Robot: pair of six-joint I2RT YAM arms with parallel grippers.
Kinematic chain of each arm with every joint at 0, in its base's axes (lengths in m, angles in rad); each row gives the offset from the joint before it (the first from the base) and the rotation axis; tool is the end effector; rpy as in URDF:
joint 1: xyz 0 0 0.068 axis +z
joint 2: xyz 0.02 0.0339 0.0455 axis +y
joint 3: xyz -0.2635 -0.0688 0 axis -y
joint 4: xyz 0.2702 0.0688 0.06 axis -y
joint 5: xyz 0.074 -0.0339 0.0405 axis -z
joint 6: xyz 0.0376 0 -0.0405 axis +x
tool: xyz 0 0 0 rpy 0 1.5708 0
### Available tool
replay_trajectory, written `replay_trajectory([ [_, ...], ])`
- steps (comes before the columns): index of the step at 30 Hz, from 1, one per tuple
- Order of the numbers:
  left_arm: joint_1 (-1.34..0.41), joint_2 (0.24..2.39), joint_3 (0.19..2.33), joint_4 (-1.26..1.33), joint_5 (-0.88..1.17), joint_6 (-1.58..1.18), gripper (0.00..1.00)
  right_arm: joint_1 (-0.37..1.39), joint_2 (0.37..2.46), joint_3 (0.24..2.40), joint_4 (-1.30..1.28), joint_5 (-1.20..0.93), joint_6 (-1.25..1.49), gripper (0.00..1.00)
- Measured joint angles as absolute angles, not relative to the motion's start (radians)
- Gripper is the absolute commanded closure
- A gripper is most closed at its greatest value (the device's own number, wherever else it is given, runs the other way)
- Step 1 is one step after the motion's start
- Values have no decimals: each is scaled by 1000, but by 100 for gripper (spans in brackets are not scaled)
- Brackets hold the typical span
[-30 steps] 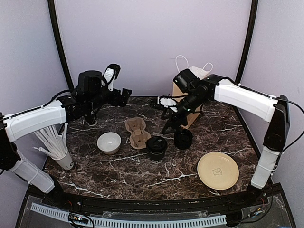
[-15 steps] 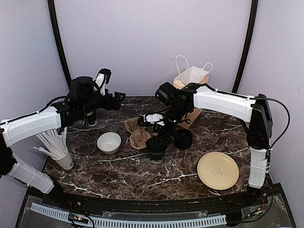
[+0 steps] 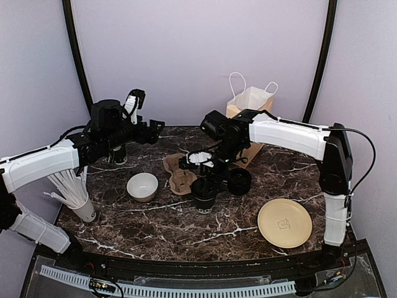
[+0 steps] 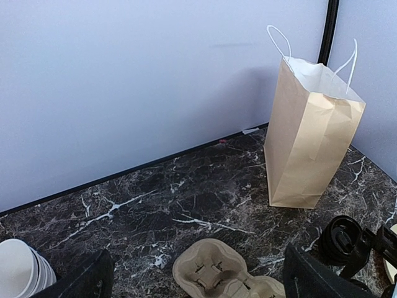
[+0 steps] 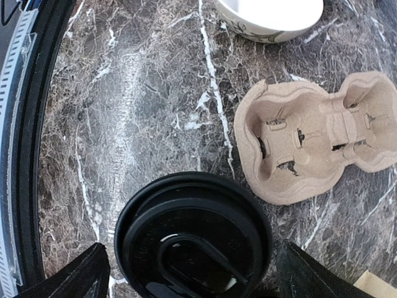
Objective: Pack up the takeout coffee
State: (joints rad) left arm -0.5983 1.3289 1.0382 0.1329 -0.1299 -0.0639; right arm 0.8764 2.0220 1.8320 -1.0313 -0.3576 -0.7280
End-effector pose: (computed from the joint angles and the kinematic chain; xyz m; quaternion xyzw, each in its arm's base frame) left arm 0.2860 -0.1891 0.3319 0.1598 0.7432 -0.1639 0.6287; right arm 0.2772 0.3534 0.2559 -0.7181 0.6514 0.1873 0.1576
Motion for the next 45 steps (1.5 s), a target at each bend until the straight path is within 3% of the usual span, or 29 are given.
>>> replay_trajectory([
  [16,-598,1329,1038,133,-123,-64,3,898,2019,1794,-1008,-295,-720,13],
  [23,-598,1329,1038,133,-120,-64,3,923,2009,1784,-991,-266,-719,33],
  [32,-598,1330,1038,132,-118,-64,3,912,1984,1789,-1040,-239,-703,33],
  [45,-598,1337,1038,125,-107,-64,3,562,1680,1656,-1100,-343,-625,33],
])
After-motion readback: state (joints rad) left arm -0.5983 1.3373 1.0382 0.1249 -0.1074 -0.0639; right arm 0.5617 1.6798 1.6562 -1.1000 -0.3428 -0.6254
